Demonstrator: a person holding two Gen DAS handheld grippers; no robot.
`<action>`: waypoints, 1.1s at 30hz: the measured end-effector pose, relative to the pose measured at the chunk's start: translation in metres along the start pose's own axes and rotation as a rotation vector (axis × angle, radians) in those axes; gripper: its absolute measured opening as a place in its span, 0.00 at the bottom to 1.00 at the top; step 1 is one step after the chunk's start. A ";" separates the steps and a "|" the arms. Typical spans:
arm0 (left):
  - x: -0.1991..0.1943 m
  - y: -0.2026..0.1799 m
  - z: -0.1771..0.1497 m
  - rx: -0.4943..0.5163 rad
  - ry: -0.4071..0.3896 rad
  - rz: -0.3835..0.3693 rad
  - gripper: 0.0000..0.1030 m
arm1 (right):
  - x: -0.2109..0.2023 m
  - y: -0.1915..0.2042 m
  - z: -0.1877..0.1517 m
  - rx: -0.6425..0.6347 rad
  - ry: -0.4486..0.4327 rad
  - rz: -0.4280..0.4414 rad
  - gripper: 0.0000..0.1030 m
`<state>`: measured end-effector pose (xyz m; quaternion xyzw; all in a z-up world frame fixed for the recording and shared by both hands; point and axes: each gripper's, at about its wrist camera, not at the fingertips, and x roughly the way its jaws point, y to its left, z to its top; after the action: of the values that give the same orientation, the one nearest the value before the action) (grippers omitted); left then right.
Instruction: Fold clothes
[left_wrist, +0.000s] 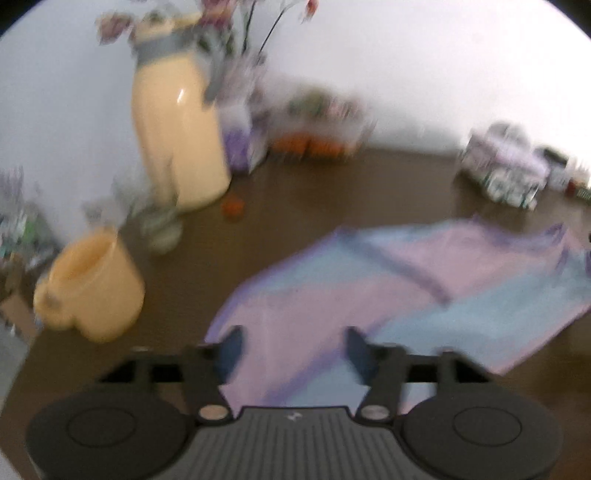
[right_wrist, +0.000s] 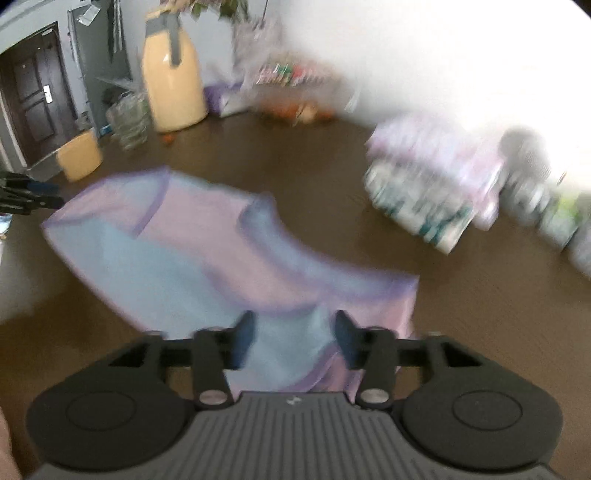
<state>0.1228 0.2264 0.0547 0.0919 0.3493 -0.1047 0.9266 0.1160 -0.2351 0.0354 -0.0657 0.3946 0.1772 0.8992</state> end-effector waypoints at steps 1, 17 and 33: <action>0.005 -0.005 0.011 0.023 -0.001 -0.014 0.82 | 0.000 -0.004 0.007 -0.008 0.002 -0.029 0.65; 0.156 -0.029 0.106 0.139 0.182 -0.123 0.60 | 0.070 -0.076 0.036 0.155 0.212 -0.078 0.57; 0.187 -0.026 0.102 0.160 0.277 -0.202 0.29 | 0.097 -0.089 0.044 0.194 0.257 -0.029 0.30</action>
<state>0.3179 0.1524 0.0032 0.1433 0.4713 -0.2108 0.8443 0.2403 -0.2804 -0.0079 -0.0067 0.5208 0.1154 0.8458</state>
